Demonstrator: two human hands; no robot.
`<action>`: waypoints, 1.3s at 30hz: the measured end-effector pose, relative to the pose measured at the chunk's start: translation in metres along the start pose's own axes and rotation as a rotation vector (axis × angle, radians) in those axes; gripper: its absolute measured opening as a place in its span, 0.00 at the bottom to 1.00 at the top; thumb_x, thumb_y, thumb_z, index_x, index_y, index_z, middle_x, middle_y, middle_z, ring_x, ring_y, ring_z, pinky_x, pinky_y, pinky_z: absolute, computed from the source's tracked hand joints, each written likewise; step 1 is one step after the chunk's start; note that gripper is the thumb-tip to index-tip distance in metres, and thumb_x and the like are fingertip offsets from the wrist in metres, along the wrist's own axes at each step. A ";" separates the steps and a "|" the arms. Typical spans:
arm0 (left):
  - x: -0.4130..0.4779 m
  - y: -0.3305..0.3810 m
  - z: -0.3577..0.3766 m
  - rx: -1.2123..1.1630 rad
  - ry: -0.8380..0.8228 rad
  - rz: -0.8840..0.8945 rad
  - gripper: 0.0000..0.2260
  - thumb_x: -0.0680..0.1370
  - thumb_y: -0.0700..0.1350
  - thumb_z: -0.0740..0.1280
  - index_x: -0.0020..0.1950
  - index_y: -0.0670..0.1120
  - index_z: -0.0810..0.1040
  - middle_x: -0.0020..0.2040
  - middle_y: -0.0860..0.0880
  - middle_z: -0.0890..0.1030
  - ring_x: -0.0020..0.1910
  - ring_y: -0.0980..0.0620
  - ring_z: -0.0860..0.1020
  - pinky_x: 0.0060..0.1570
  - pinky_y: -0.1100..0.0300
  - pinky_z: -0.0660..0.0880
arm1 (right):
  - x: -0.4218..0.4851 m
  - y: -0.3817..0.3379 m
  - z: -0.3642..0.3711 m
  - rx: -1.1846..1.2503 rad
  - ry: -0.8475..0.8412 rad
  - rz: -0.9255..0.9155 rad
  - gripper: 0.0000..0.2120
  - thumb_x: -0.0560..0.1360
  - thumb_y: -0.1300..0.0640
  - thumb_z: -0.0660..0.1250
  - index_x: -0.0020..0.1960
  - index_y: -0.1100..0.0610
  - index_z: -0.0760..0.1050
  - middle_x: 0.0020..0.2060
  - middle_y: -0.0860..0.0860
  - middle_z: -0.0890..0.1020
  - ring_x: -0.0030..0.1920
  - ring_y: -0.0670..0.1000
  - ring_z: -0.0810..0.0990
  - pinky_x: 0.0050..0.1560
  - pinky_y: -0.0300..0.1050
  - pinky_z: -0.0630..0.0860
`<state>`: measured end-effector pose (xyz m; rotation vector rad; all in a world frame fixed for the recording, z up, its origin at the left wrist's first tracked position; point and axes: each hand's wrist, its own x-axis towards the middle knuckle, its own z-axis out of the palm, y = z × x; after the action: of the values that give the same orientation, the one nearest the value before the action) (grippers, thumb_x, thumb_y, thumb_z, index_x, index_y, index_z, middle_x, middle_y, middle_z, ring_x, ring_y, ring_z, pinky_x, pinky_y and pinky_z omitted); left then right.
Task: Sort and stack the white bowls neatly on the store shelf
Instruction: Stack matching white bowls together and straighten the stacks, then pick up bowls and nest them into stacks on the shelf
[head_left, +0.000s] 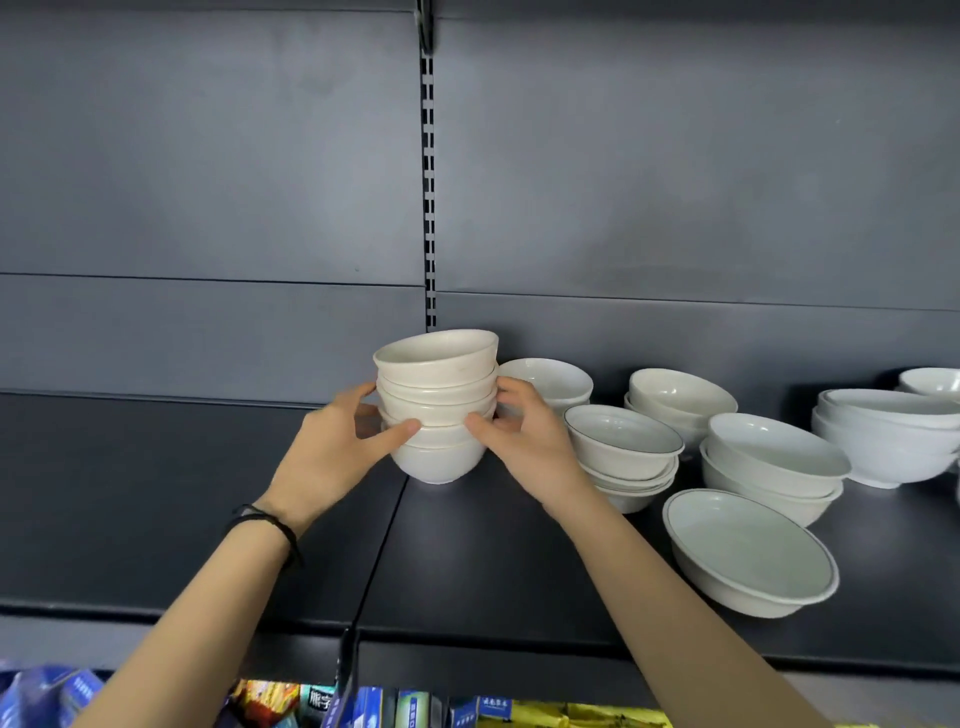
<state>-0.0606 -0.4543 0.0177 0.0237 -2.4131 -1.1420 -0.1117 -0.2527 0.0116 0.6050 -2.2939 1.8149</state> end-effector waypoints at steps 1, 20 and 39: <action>-0.005 0.004 -0.001 0.088 0.051 -0.007 0.23 0.72 0.60 0.70 0.63 0.52 0.74 0.52 0.57 0.82 0.53 0.58 0.80 0.53 0.59 0.76 | -0.006 -0.005 -0.002 -0.069 0.014 0.001 0.24 0.74 0.55 0.72 0.67 0.51 0.71 0.56 0.41 0.77 0.54 0.47 0.79 0.48 0.33 0.74; -0.099 0.104 0.097 0.996 0.031 0.573 0.20 0.66 0.62 0.72 0.51 0.51 0.82 0.45 0.50 0.83 0.41 0.47 0.82 0.38 0.53 0.78 | -0.110 -0.033 -0.176 -1.019 -0.286 -0.342 0.21 0.77 0.43 0.62 0.69 0.44 0.69 0.66 0.43 0.74 0.65 0.49 0.71 0.59 0.46 0.72; -0.131 0.148 0.173 -0.317 -0.370 -0.099 0.56 0.55 0.63 0.80 0.77 0.54 0.56 0.65 0.58 0.74 0.63 0.58 0.76 0.65 0.58 0.72 | -0.140 0.036 -0.256 -0.427 -0.322 -0.140 0.26 0.71 0.47 0.73 0.65 0.38 0.66 0.58 0.40 0.70 0.53 0.43 0.76 0.51 0.35 0.75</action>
<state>0.0108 -0.2042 -0.0205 -0.1876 -2.5297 -1.6913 -0.0322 0.0298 -0.0065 1.0051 -2.6482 1.1780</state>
